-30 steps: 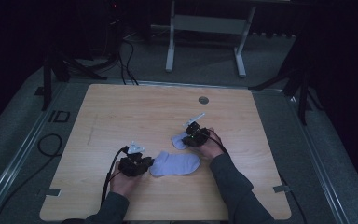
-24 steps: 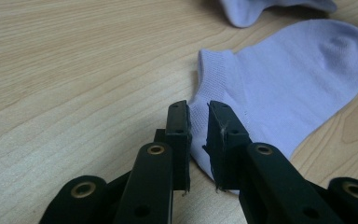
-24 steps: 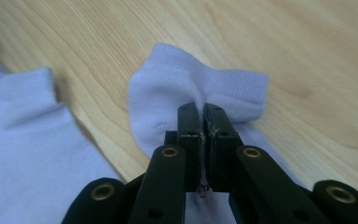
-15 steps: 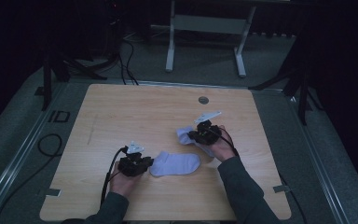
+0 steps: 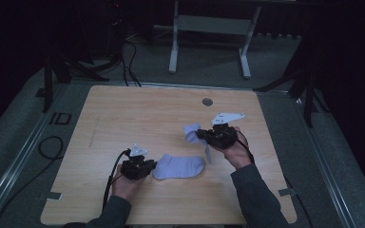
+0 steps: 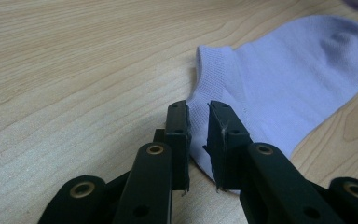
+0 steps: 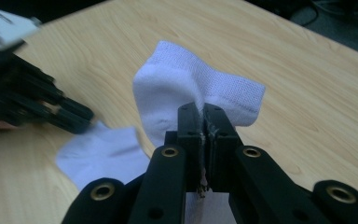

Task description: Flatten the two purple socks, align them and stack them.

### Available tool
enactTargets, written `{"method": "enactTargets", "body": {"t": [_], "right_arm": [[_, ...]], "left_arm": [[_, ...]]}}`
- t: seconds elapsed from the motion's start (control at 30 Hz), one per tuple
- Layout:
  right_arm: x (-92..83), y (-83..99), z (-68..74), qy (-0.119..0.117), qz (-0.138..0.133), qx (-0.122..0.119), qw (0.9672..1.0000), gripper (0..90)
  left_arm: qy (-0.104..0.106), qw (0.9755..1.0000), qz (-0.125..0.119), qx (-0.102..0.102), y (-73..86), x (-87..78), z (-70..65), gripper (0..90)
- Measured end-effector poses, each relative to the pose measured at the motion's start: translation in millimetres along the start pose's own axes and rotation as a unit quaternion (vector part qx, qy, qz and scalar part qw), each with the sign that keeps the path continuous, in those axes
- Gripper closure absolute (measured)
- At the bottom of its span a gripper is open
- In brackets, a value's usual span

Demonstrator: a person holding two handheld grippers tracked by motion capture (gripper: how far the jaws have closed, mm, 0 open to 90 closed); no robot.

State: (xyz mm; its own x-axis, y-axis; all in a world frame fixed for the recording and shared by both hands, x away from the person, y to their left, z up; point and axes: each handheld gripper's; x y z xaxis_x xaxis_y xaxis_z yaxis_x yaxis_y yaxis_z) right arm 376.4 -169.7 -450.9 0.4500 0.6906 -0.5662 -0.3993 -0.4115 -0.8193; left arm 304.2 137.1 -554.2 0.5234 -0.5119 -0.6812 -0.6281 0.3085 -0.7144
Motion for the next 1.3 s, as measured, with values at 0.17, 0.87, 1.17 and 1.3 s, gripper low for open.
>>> {"method": "enactTargets", "body": {"t": [0.17, 0.87, 1.17, 1.3], "right_arm": [[-5.2, -2.9, 12.5, -0.011, -0.014, -0.012, 0.9998, 86.2], [8.3, 5.0, 27.0, -0.021, -0.005, -0.021, 0.9995, 86.2], [1.9, 1.8, 25.3, -0.014, -0.011, -0.024, 0.9996, 86.2], [10.0, 7.4, 25.7, -0.018, -0.004, -0.018, 0.9997, 86.2]], "left_arm": [[-0.002, 1.0000, -0.003, -0.003, 0.0, -1.2, 0.8, 78.2], [0.000, 1.0000, -0.006, -0.001, -0.1, -1.8, -1.0, 78.1], [0.001, 1.0000, -0.004, 0.000, 0.1, -1.1, -1.8, 78.1], [0.000, 1.0000, -0.003, 0.000, 0.2, -1.0, -1.6, 78.2]]}}
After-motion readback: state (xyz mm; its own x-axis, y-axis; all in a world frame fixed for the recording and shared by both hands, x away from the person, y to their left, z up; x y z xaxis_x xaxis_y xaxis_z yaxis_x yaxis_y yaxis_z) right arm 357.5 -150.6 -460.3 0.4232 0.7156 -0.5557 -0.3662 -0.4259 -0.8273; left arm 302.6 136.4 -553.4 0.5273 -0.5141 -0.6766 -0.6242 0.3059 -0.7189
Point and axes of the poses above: each handheld gripper's, and its own axes: x roughly forward along the jaws, y roughly out of its underside, z roughly to its left, and after that the axes turned 3 degrees about x, right-handed
